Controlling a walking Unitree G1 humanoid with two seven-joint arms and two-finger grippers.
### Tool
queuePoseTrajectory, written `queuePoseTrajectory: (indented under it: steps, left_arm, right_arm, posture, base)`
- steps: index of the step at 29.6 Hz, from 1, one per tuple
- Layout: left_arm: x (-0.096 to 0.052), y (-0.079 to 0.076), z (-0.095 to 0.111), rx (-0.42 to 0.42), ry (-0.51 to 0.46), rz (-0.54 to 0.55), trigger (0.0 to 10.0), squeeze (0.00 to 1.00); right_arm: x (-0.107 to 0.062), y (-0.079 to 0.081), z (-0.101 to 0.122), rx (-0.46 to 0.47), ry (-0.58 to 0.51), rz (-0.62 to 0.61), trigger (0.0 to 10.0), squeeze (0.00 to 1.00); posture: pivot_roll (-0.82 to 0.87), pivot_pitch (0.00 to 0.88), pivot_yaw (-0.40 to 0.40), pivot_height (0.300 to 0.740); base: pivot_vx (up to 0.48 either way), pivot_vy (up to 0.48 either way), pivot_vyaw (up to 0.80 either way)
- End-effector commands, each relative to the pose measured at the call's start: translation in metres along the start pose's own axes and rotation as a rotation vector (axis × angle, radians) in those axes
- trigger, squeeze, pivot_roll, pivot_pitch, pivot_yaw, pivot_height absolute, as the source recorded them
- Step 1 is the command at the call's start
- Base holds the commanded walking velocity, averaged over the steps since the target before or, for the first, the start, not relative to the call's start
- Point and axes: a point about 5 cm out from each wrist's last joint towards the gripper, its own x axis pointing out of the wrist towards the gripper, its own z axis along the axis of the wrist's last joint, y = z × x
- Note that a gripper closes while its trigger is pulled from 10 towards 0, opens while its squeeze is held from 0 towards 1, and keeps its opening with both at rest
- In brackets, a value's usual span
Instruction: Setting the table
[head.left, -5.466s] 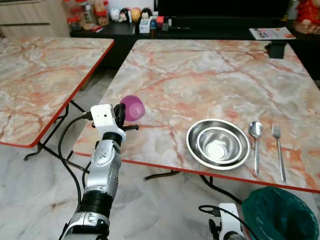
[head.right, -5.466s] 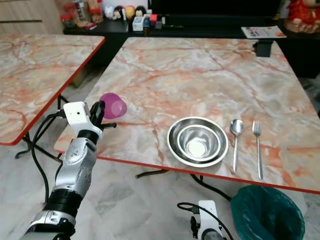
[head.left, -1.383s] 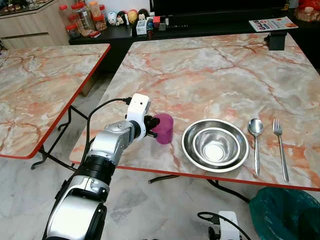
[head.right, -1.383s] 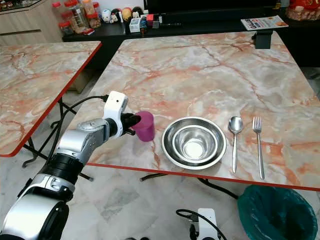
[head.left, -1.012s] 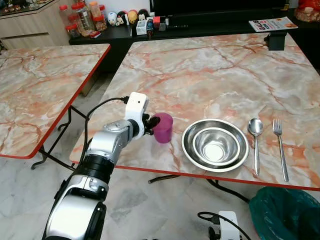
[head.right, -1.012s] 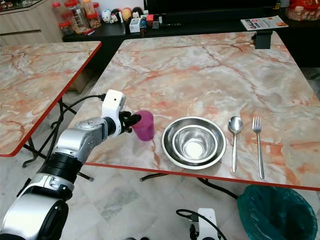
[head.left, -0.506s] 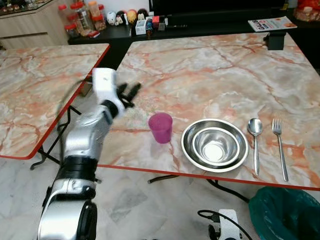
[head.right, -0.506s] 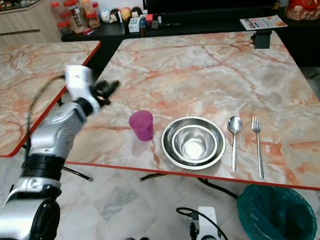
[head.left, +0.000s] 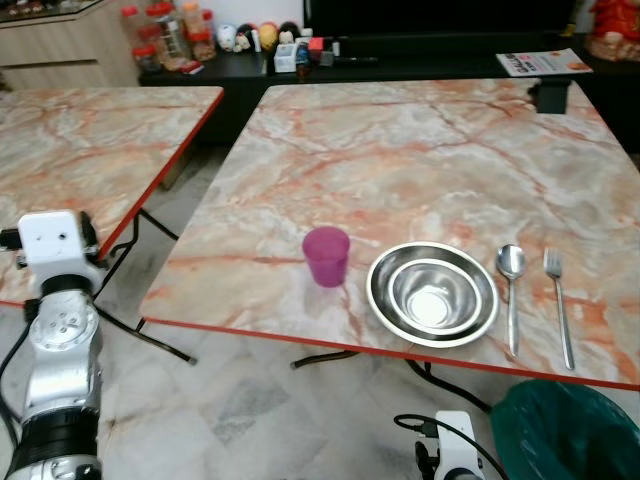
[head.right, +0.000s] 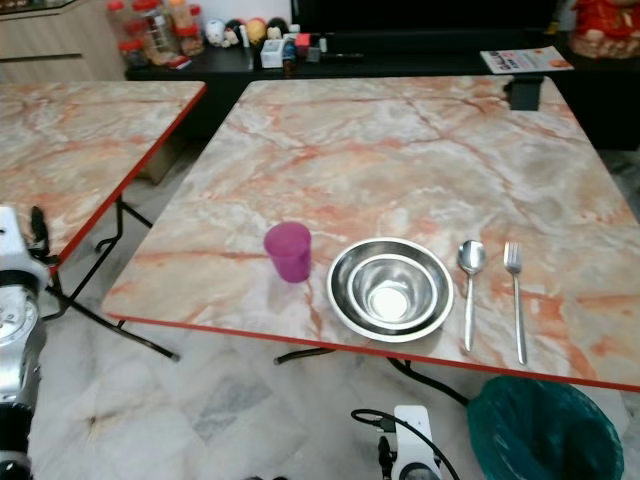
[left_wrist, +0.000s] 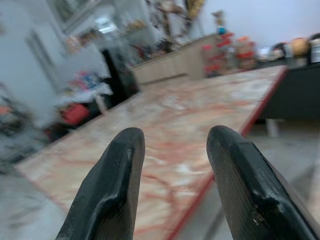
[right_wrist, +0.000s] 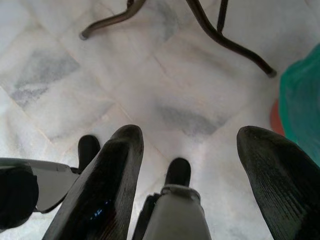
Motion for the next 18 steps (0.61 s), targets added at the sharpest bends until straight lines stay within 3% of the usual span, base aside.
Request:
queuePoseTrajectory:
  steps: [1,5,8,10,11,12,13,14,16,17,18]
  left_arm:
    - [-0.016,0.027,-0.041,0.096,0.138,0.118,10.0,0.00]
    - [-0.042,0.039,-0.084,0.192,0.308,0.143,10.0,0.00]
    - [-0.070,0.042,-0.116,0.262,0.450,0.119,10.0,0.00]
    - [-0.089,0.042,-0.134,0.286,0.542,0.107,10.0,0.00]
    - [-0.089,0.042,-0.134,0.286,0.542,0.107,10.0,0.00]
    - [-0.104,0.039,-0.146,0.284,0.622,0.073,10.0,0.00]
    - [-0.129,0.025,-0.166,0.235,0.776,-0.039,10.0,0.00]
    - [-0.141,0.015,-0.173,0.212,0.837,-0.119,10.0,0.00]
    - [-0.164,-0.011,-0.180,0.185,0.905,-0.329,10.0,0.00]
    - [-0.164,-0.011,-0.180,0.185,0.905,-0.329,10.0,0.00]
    - [-0.180,-0.034,-0.181,0.189,0.933,-0.503,10.0,0.00]
  right_arm:
    - [-0.001,0.004,-0.003,-0.002,0.008,0.014,10.0,0.00]
    - [-0.001,0.004,-0.005,-0.003,0.015,0.008,10.0,0.00]
    - [-0.002,0.003,-0.008,-0.001,0.020,0.004,10.0,0.00]
    - [-0.002,0.004,-0.009,-0.001,0.023,0.003,10.0,0.00]
    - [-0.002,0.004,-0.009,-0.001,0.023,0.003,10.0,0.00]
    - [-0.002,0.004,-0.009,0.000,0.025,0.003,10.0,0.00]
    - [-0.002,0.003,-0.010,-0.001,0.028,0.001,10.0,0.00]
    - [-0.002,0.003,-0.009,-0.001,0.027,0.001,10.0,0.00]
    - [-0.002,0.002,-0.008,-0.006,0.024,0.002,10.0,0.00]
    - [-0.002,0.002,-0.008,-0.006,0.024,0.002,10.0,0.00]
    - [-0.001,0.002,-0.006,-0.013,0.020,0.007,10.0,0.00]
  posture:
    - [0.07,0.044,0.098,0.740]
    - [0.07,0.044,0.102,0.740]
    - [0.07,0.044,0.109,0.740]
    - [0.06,0.042,0.110,0.740]
    - [0.06,0.042,0.110,0.740]
    - [0.06,0.039,0.111,0.740]
    - [0.06,0.033,0.108,0.740]
    - [0.06,0.030,0.107,0.740]
    - [0.05,0.023,0.101,0.740]
    - [0.05,0.023,0.101,0.740]
    - [0.04,0.017,0.099,0.740]
  base:
    - [0.000,0.000,0.00]
    - [0.000,0.000,0.00]
    - [0.000,0.000,0.00]
    - [0.000,0.000,0.00]
    - [0.000,0.000,0.00]
    - [0.000,0.000,0.00]
    - [0.000,0.000,0.00]
    - [0.000,0.000,0.00]
    - [0.000,0.000,0.00]
    - [0.000,0.000,0.00]
    - [0.000,0.000,0.00]
